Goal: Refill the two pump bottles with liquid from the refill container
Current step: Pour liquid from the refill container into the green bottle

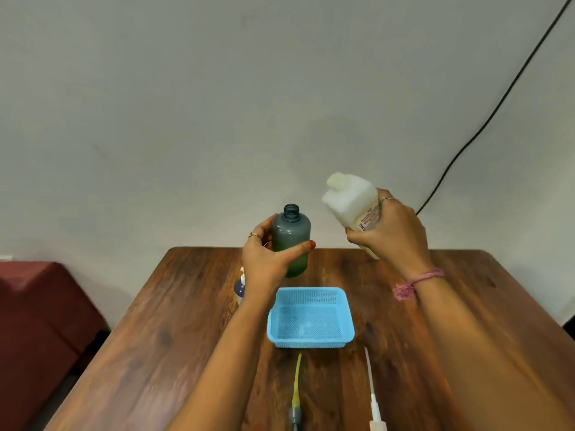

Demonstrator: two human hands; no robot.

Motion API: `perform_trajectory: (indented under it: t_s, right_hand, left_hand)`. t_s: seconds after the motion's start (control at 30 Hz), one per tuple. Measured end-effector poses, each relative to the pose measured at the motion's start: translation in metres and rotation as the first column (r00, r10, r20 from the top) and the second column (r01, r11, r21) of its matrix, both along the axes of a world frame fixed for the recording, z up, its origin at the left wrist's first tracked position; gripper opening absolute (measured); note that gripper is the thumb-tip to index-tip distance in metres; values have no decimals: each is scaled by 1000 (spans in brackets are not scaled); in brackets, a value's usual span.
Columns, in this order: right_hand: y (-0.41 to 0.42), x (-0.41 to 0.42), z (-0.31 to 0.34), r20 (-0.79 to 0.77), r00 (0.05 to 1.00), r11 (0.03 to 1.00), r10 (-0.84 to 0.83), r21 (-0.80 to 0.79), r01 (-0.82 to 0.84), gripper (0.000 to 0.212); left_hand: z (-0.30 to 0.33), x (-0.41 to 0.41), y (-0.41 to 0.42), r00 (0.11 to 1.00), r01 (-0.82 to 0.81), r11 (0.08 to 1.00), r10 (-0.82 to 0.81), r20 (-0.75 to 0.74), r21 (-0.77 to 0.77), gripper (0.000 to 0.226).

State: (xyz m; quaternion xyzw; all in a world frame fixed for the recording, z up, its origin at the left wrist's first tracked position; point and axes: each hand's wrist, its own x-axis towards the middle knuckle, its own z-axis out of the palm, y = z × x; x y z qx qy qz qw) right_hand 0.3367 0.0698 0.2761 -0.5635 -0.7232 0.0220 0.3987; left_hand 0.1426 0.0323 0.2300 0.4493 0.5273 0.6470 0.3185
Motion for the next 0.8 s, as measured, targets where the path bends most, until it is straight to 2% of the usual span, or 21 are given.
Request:
perform_trajectory:
  t_s: [0.13,0.27,0.37,0.53,0.67,0.8]
  right_hand:
    - [-12,-15,-46,-279,960,990,-34,-139,-6,60]
    - [-29,-42,-97,-436,889,975,-137,-216,45,58]
    - [-44,-61,-134,-454,874,970,-172,-235,69,65]
    - [-68,-72,-190,-504,809,925,-301,-362,119,72]
    - [-92,-72,-231,-451,787,874,-421,-433,219,77]
    - [-110,-75,-260,-506,736,859,-449,-472,199,77]
  left_hand:
    - [-27,-27,-12,998,10,998,-14,-60,-64,76]
    - [-65,-55,-28,996,13,989,-25,-85,-145,74]
    - [-95,-73,-39,995,19,975,-40,-92,-220,74]
    - [-139,-87,-58,993,72,943,-100,-68,-325,71]
    - [-183,-92,-74,978,140,905,-191,-89,-402,72]
    - [-212,-94,-82,959,180,880,-257,-121,-440,72]
